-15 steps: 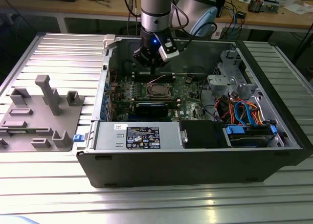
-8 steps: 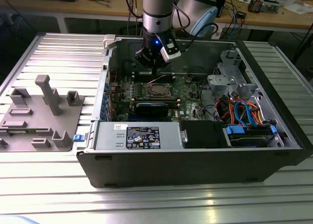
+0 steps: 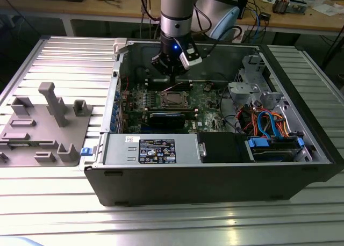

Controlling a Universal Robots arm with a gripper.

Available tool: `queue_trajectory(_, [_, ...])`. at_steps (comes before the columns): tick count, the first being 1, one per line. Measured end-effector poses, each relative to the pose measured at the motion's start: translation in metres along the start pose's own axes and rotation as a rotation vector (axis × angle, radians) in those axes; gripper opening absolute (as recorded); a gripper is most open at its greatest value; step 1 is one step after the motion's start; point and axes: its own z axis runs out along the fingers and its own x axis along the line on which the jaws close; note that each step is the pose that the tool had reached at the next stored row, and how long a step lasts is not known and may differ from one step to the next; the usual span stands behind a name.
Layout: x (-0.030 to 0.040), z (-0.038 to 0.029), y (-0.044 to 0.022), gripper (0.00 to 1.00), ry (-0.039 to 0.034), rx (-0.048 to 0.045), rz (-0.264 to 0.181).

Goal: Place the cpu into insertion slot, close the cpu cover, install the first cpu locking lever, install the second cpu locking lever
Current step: 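Install the first cpu locking lever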

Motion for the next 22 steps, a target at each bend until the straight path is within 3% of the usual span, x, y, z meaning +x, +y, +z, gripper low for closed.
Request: queue_trajectory(22, [-0.0117, 0.0059, 0.0024, 0.11, 0.0004, 0.0028, -0.006])
